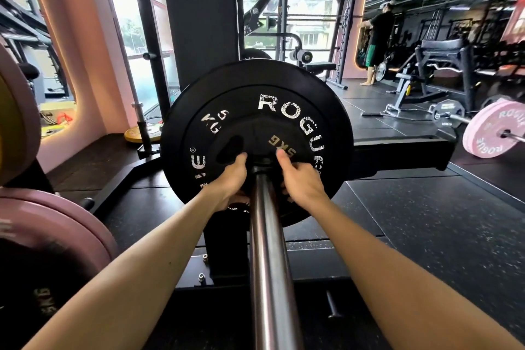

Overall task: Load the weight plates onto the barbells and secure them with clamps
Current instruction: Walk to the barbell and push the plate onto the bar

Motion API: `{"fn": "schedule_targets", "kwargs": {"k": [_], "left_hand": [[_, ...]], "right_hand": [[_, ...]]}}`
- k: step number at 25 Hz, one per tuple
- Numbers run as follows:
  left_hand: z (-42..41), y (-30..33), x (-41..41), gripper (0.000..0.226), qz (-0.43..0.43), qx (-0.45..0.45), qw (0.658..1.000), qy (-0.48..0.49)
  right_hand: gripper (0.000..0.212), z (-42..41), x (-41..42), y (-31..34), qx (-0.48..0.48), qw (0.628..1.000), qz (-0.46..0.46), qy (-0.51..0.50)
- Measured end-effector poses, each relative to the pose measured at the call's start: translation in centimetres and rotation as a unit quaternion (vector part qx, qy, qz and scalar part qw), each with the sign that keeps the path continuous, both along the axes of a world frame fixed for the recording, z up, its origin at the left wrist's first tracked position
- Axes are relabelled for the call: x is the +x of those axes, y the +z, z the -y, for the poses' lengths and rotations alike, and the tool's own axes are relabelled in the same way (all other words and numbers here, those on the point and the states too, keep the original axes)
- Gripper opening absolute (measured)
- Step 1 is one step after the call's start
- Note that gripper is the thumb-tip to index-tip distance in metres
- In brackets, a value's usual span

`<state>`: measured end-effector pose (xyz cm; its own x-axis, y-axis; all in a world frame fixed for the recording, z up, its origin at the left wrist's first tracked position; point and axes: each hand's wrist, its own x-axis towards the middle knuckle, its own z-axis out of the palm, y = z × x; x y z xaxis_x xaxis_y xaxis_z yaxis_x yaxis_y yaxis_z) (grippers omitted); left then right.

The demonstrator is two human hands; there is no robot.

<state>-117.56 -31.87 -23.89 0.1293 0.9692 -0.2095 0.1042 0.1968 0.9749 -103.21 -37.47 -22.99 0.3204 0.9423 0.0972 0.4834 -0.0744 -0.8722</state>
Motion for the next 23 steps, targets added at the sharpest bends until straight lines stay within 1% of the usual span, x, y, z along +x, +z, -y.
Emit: {"fn": "schedule_targets", "kwargs": {"k": [1, 2, 3, 6, 8, 11, 13, 16, 19, 20, 21, 22, 23], "left_hand": [[-0.2, 0.0, 0.1, 0.078, -0.015, -0.007, 1.000, -0.004], [-0.3, 0.1, 0.2, 0.091, -0.029, -0.010, 1.000, -0.003], [-0.2, 0.1, 0.4, 0.096, -0.039, -0.009, 0.999, 0.005], [-0.2, -0.1, 0.9, 0.085, -0.034, -0.005, 0.999, 0.031], [-0.2, -0.4, 1.0, 0.081, -0.007, -0.016, 0.999, 0.035], [-0.4, -0.9, 0.9, 0.089, 0.033, -0.032, 0.998, 0.030], [-0.9, -1.3, 0.9, 0.100, 0.056, -0.020, 0.998, 0.024], [-1.5, -1.6, 0.8, 0.098, 0.073, 0.002, 0.997, 0.019], [-1.4, -1.4, 0.8, 0.099, 0.070, 0.001, 0.998, 0.011], [-1.3, -1.7, 0.8, 0.100, 0.079, -0.010, 0.997, 0.010], [-1.2, -2.0, 0.8, 0.101, 0.100, -0.029, 0.995, 0.007], [-1.0, -2.7, 0.7, 0.103, 0.127, -0.049, 0.991, 0.007], [-0.8, -3.0, 0.6, 0.106, 0.138, -0.063, 0.988, 0.011]], "right_hand": [[0.081, -0.2, -0.1, 0.8, -0.019, 0.999, 0.039, 0.004], [0.080, -0.3, -0.3, 1.5, -0.039, 0.997, 0.073, 0.010], [0.076, -0.5, -0.6, 2.0, -0.053, 0.993, 0.102, 0.012], [0.077, -1.4, -1.2, 2.4, -0.094, 0.982, 0.159, 0.023], [0.078, -2.2, -1.6, 2.1, -0.088, 0.979, 0.182, 0.018], [0.064, -2.6, -1.9, 2.3, -0.043, 0.963, 0.265, 0.002], [0.056, -2.5, -1.9, 2.5, -0.012, 0.956, 0.292, 0.010], [0.053, -2.3, -1.5, 2.4, 0.016, 0.964, 0.267, 0.015], [0.053, -2.0, -1.1, 1.9, 0.032, 0.980, 0.197, 0.016], [0.052, -2.1, -0.7, 1.3, 0.038, 0.990, 0.133, 0.006], [0.054, -2.0, -0.5, 0.6, 0.048, 0.998, 0.049, -0.009], [0.058, -1.8, -0.2, 0.0, 0.051, 0.998, -0.013, -0.030], [0.063, -1.7, 0.1, -0.3, 0.053, 0.997, -0.032, -0.041]]}}
